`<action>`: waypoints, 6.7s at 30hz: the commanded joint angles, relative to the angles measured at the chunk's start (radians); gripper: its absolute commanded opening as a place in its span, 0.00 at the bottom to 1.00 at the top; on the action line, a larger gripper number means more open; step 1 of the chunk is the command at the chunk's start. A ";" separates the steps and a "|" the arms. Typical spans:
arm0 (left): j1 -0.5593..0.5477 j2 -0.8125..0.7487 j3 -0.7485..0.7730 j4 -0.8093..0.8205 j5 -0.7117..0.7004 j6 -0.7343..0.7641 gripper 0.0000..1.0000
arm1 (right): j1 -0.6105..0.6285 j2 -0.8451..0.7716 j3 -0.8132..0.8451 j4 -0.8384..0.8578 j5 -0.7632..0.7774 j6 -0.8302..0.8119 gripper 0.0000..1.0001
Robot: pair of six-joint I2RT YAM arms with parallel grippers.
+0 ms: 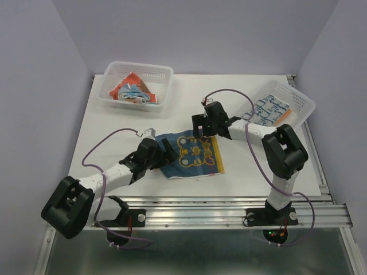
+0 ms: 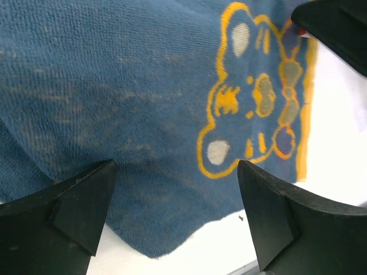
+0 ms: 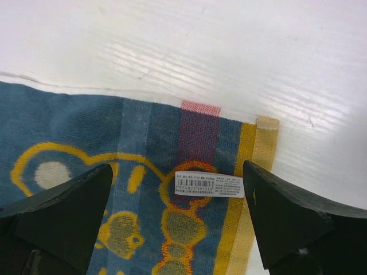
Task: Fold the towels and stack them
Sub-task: Flatten out the crumpled towel, then fold the towel
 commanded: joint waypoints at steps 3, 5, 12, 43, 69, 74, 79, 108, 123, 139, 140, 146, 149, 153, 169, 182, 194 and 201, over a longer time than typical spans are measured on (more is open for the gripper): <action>0.002 0.140 0.119 0.057 -0.058 0.038 0.99 | 0.004 -0.007 -0.045 0.041 -0.024 0.046 1.00; 0.005 0.209 0.168 0.070 -0.067 0.071 0.99 | 0.003 -0.039 -0.132 0.064 -0.048 0.082 1.00; 0.025 0.382 0.390 0.060 -0.060 0.214 0.99 | 0.049 -0.254 -0.463 0.123 -0.138 0.219 1.00; -0.580 0.010 0.202 -0.179 -0.147 0.145 0.99 | 0.123 -0.409 -0.441 -0.069 0.386 0.385 0.76; -0.694 0.304 0.336 -0.272 -0.124 0.234 0.83 | 0.118 -0.314 -0.464 -0.002 0.315 0.391 0.14; -0.697 0.347 0.357 -0.341 -0.155 0.234 0.74 | 0.116 -0.328 -0.471 -0.011 0.318 0.389 0.13; -0.708 0.361 0.367 -0.407 -0.187 0.228 0.70 | 0.118 -0.328 -0.470 -0.011 0.313 0.388 0.12; -0.746 0.237 0.481 -0.630 -0.595 0.070 0.00 | 0.116 -0.557 -0.493 0.026 0.260 0.320 0.01; -0.746 -0.272 0.709 -0.237 -0.750 0.525 0.00 | 0.116 -0.981 -0.163 -0.061 0.157 0.136 0.01; -0.748 -0.386 0.896 -0.226 -0.093 0.558 0.00 | 0.116 -1.119 0.076 -0.075 -0.334 0.176 0.01; -0.748 -0.389 0.894 -0.225 -0.075 0.553 0.00 | 0.116 -1.131 0.072 -0.063 -0.366 0.185 0.01; -0.748 -0.411 0.865 -0.214 -0.014 0.529 0.00 | 0.116 -1.216 0.021 -0.045 -0.403 0.242 0.01; -0.746 -0.400 0.848 -0.225 -0.075 0.541 0.00 | 0.116 -1.246 -0.043 -0.035 -0.366 0.253 0.01; -0.746 -0.382 0.804 -0.239 -0.215 0.568 0.00 | 0.116 -1.272 -0.111 -0.052 -0.223 0.244 0.01; -0.162 -0.074 0.667 -0.078 -0.028 0.830 0.00 | 0.118 -0.968 -0.212 0.027 0.513 0.127 0.01; 0.113 0.417 1.024 -0.194 0.186 1.078 0.00 | -0.104 -0.558 -0.116 0.231 0.300 0.072 0.01; 0.194 0.737 1.353 -0.354 0.175 1.196 0.00 | -0.190 -0.251 0.092 0.242 0.228 0.050 0.01; 0.213 0.772 1.381 -0.354 0.196 1.196 0.00 | -0.206 -0.143 0.208 0.182 0.191 0.046 0.01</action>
